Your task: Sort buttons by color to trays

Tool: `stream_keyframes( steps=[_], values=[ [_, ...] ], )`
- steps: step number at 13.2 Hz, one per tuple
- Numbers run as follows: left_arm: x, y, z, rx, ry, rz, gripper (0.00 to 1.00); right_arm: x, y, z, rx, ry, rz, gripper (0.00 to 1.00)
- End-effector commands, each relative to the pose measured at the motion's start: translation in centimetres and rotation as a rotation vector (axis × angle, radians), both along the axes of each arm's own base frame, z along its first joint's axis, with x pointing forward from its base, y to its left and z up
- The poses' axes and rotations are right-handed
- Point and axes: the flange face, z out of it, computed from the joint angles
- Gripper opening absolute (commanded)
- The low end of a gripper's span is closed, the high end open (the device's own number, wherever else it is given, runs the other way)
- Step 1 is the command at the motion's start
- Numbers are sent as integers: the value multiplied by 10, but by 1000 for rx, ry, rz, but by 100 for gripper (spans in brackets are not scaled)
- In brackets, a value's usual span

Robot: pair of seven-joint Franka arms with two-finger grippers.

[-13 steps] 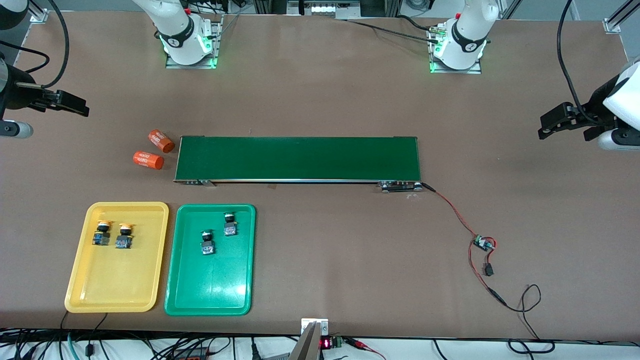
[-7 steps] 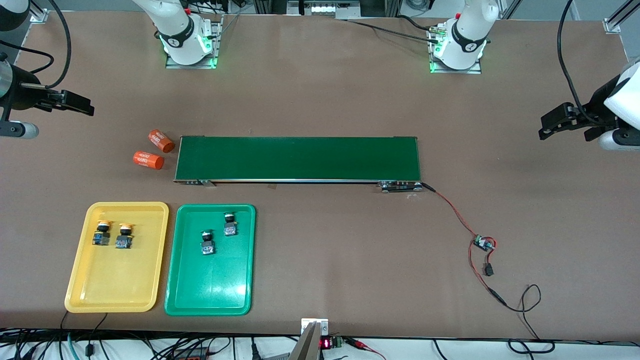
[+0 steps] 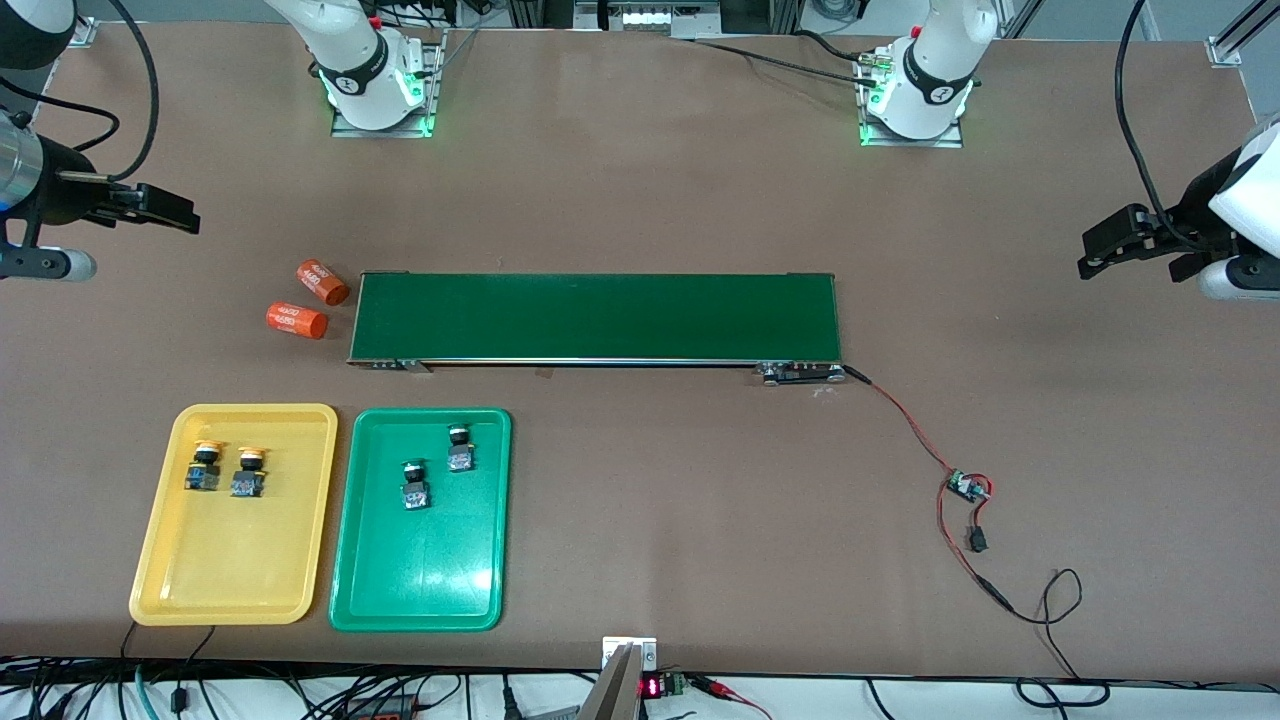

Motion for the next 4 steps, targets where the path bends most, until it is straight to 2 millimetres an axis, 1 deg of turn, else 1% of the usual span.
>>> stream_keyframes(
  steps=[1, 4],
  values=[
    [-7, 2, 4, 14, -10, 6, 100, 0, 4, 4, 18, -4, 13, 100],
    [-7, 2, 4, 14, -10, 6, 100, 1, 4, 1, 18, 5, 13, 100]
  ],
)
